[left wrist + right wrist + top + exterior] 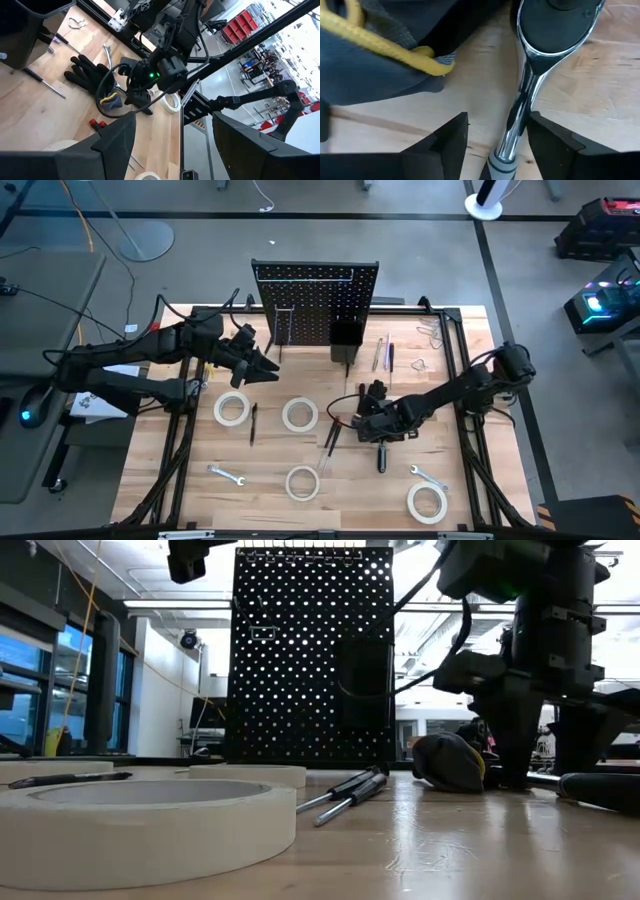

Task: Hang tools onto peg board
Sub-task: Hang the ratchet tool onto the pegboard

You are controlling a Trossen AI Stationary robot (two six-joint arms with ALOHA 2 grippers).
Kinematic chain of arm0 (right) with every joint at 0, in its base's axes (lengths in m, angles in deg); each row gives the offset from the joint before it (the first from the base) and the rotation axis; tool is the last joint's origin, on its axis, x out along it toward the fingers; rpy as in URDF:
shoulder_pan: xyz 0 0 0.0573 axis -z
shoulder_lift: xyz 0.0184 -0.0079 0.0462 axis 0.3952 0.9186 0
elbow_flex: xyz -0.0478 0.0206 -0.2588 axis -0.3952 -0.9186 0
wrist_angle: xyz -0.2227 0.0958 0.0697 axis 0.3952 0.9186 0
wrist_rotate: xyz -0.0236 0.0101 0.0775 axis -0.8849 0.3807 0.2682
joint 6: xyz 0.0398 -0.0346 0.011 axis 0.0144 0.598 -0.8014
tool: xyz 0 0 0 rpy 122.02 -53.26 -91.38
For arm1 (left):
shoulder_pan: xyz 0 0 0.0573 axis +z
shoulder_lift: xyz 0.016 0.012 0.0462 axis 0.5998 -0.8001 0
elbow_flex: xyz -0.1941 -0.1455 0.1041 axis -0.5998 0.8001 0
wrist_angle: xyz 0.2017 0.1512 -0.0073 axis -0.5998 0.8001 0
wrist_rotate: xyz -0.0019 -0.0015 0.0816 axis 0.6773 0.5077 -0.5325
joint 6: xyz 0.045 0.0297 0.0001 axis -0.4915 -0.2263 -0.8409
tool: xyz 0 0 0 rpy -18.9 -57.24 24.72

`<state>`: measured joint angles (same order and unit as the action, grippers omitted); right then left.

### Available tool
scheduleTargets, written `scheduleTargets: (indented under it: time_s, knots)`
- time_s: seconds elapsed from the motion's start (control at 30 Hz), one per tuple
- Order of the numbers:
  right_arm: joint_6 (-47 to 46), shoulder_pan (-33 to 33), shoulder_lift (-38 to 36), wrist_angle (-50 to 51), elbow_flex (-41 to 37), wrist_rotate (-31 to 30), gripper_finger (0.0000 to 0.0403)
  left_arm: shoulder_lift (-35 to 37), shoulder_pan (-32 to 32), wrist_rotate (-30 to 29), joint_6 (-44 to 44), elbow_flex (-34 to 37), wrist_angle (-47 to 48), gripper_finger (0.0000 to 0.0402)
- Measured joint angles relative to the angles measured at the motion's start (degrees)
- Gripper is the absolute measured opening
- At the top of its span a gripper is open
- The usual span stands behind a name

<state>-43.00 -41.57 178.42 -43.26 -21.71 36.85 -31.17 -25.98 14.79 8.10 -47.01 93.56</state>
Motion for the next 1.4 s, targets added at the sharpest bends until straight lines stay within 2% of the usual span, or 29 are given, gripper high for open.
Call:
scheduleTargets:
  time_s: [0.1,0.2,0.23,0.4,0.5,0.57,0.7,0.8,0.9,1.0,1.07,1.13,1.23,1.3,1.4]
  knots:
    - [-0.14,-0.06,1.35,3.07,1.09,-0.72,0.0137,0.0,0.0,-0.06,0.01,0.0,-0.06,0.0247]
    - [-1.0,-0.1,1.39,4.97,1.12,-1.56,0.0041,0.0,0.0,-0.12,0.01,0.0,-0.22,0.0247]
    - [0.19,-0.18,1.25,5.13,1.14,-1.98,0.0028,0.0,0.0,-0.13,0.01,0.01,-0.48,0.0247]
    - [2.86,-1.97,-0.59,6.91,1.03,-3.21,0.0026,-0.04,-0.02,0.02,4.39,0.02,-8.39,0.0247]
    - [3.19,-4.76,-3.42,13.45,1.92,-4.19,0.0026,-0.01,-0.02,0.73,7.43,0.02,-18.05,0.0247]
    - [2.53,-7.17,-5.97,20.03,2.62,-3.3,0.0026,0.04,-0.05,0.89,7.41,0.02,-23.92,0.0247]
    - [-0.51,-12.17,-12.06,26.95,6.09,-4.16,0.0025,0.07,0.39,0.59,7.08,0.02,-34.14,0.0247]
    - [-4.58,-14.72,-17.3,32.48,8.31,-11.69,0.0025,0.07,2.04,-0.13,7.09,0.02,-35.94,0.0247]
    - [-4.41,-15.02,-22.23,30.67,11.99,-26.94,0.0025,-0.91,3.64,-3.13,7.11,0.02,-34.33,0.0247]
    - [5.84,-12.7,-26.0,26.41,15.54,-44.55,0.0025,-3.22,4.59,-4.09,6.25,0.02,-34.49,0.0247]
    - [16.83,-9.55,-27.24,19.12,18.06,-50.57,0.0025,-5.54,4.6,-4.14,4.94,0.02,-35.66,0.0247]
    - [30.58,-5.48,-27.65,12.61,19.94,-50.99,0.0025,-8.32,4.26,-4.03,2.9,0.02,-38.78,0.0248]
    - [49.32,0.06,-26.65,-0.48,22.27,-46.7,0.0025,-12.85,3.33,-3.95,-0.13,0.02,-45.36,0.0249]
    - [57.47,3.26,-25.89,-4.8,23.34,-44.73,0.0025,-15.54,3.06,-3.63,-0.25,0.0,-49.21,0.0251]
    - [64.71,6.47,-25.61,-10.1,24.69,-41.9,0.0025,-18.35,2.43,-2.03,1.54,0.0,-54.28,0.0253]
